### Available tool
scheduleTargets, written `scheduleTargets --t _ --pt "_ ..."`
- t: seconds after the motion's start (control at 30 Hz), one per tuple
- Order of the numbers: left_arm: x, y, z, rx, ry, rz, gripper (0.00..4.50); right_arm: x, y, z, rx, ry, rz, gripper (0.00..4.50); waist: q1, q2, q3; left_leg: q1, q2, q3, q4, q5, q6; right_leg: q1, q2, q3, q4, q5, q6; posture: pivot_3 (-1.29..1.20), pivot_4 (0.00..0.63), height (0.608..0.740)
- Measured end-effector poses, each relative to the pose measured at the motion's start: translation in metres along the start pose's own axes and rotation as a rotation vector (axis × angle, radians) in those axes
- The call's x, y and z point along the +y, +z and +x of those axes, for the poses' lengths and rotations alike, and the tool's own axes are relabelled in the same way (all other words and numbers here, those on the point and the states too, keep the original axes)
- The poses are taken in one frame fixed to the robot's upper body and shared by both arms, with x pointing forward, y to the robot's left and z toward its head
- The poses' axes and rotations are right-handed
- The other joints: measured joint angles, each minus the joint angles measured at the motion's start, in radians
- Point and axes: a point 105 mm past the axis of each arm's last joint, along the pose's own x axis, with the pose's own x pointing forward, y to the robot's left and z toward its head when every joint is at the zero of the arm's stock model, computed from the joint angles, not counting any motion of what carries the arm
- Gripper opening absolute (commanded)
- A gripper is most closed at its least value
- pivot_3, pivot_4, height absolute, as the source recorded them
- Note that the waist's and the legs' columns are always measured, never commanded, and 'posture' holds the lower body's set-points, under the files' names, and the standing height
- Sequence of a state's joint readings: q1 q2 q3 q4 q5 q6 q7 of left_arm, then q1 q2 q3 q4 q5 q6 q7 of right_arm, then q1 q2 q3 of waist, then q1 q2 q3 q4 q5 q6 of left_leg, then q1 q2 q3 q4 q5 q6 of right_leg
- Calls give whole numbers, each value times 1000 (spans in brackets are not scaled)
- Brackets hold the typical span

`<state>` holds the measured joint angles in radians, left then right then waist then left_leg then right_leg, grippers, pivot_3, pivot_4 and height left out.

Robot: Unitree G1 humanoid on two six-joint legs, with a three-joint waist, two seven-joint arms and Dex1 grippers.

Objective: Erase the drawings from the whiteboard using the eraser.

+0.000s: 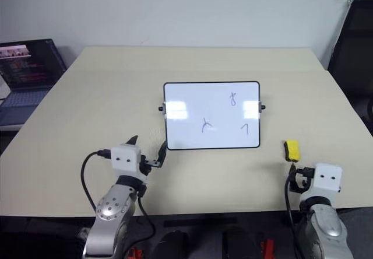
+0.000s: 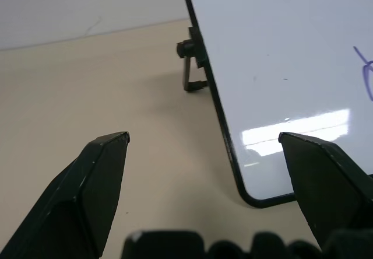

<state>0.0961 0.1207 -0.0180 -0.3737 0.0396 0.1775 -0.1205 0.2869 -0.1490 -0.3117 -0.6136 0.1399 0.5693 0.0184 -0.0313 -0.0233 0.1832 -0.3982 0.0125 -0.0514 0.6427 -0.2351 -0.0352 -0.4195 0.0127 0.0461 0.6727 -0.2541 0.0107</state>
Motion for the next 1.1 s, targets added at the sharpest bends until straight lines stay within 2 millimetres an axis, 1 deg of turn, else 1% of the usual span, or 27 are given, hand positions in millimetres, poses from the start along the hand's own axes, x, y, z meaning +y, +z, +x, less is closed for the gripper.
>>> scheduleTargets --t 0.07,0.2,0.33,0.5,0.6,0.7,0.73,0.93,1.1 --pt "-2 -1 3 -1 -6 -2 4500 -1 2 0 -5 -7 0 4440 0 0 0 0 0 0 0 0 0 0 0 0 0 -2 -3 0 150 740" --pt "-3 -6 2 14 -6 -4 4500 -1 3 2 -8 -6 4 4440 0 0 0 0 0 0 0 0 0 0 0 0 0 -1 -2 0 150 740" --pt "-2 -6 3 9 -7 -3 4500 -1 7 3 -24 -9 7 4440 1 0 0 0 0 0 0 0 0 0 0 0 0 -1 -1 0 150 740" --pt "1 -11 4 16 0 1 4500 -2 8 4 -25 -13 7 4440 1 0 0 0 0 0 0 0 0 0 0 0 0 -1 -2 0 150 740" --pt "1 -8 5 -6 -2 5 4500 -1 8 7 -31 -9 14 4440 1 0 0 0 0 0 0 0 0 0 0 0 0 -1 -1 0 150 740" --pt "4 -14 3 8 8 8 4500 0 2 9 -16 -10 30 4440 1 0 0 0 0 0 0 0 0 0 0 0 0 0 -1 0 150 740" --pt "5 -15 2 10 12 9 4500 0 1 9 -14 -9 31 4440 1 0 0 -1 0 0 0 0 0 0 0 0 0 1 2 0 150 740" --pt "6 -17 3 9 16 9 4500 1 5 11 -26 -7 33 4440 1 0 0 0 0 0 0 0 0 0 0 0 0 1 2 0 150 740" --pt "6 -8 12 -27 2 20 4500 4 13 15 -53 2 36 4440 1 0 0 0 -1 0 0 0 0 0 0 -1 0 1 3 0 150 740"
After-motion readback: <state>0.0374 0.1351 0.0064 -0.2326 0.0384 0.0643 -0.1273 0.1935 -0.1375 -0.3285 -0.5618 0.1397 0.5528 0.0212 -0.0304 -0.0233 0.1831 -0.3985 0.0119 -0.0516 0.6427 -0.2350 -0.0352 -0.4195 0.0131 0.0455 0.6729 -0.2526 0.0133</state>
